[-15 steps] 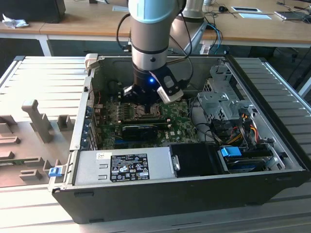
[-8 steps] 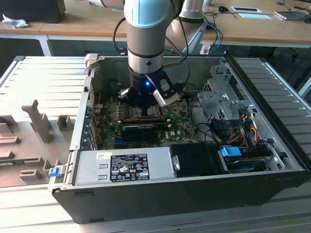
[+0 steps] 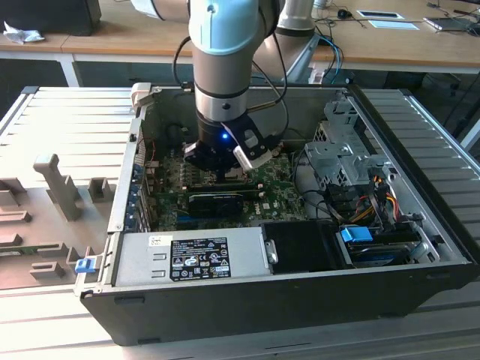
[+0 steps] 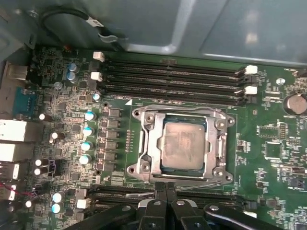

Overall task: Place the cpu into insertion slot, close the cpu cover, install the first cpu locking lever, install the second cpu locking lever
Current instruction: 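Install the second cpu locking lever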

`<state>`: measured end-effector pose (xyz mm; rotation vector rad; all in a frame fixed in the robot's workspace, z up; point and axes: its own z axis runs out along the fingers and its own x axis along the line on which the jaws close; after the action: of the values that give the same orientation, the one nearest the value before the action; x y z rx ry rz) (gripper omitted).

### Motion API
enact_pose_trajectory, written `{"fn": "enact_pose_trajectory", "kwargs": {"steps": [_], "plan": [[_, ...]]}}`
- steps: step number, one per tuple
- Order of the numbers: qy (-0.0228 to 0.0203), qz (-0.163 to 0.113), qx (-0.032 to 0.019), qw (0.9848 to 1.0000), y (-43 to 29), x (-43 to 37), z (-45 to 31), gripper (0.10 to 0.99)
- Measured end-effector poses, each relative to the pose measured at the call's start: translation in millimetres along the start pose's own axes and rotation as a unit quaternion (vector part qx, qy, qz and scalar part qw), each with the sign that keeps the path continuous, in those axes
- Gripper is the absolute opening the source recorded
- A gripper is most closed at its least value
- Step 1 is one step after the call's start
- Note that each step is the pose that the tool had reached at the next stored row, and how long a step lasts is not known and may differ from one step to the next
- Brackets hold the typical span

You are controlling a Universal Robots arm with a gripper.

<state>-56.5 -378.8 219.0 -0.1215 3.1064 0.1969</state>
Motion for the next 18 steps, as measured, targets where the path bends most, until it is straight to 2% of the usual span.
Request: {"fn": "enact_pose_trajectory", "kwargs": {"steps": [2, 3, 6, 12, 13, 14, 15, 16, 17, 18], "plan": [[-0.0002, 0.000, -0.0012, 1.0000, 0.1, 6.1, 0.3, 0.106], [-0.0006, 0.000, -0.0059, 1.0000, -0.6, 10.2, 0.8, 0.106], [-0.0015, 0.000, -0.0171, 0.9999, -3.4, 11.7, 2.3, 0.106], [-0.0038, 0.000, -0.0341, 0.9994, -9.5, 14.9, 7.9, 0.106], [-0.0051, 0.000, -0.0406, 0.9992, -11.7, 16.1, 7.7, 0.106], [-0.0075, 0.000, -0.0519, 0.9986, -14.2, 17.9, 7.5, 0.106], [-0.0089, 0.000, -0.0593, 0.9982, -17.3, 18.6, 7.2, 0.106], [-0.0096, 0.000, -0.0639, 0.9979, -19.7, 18.9, 7.0, 0.106], [-0.0102, 0.000, -0.0664, 0.9977, -21.1, 19.4, 6.9, 0.106], [-0.0123, 0.000, -0.0722, 0.9973, -23.4, 22.1, 6.7, 0.106]]}}
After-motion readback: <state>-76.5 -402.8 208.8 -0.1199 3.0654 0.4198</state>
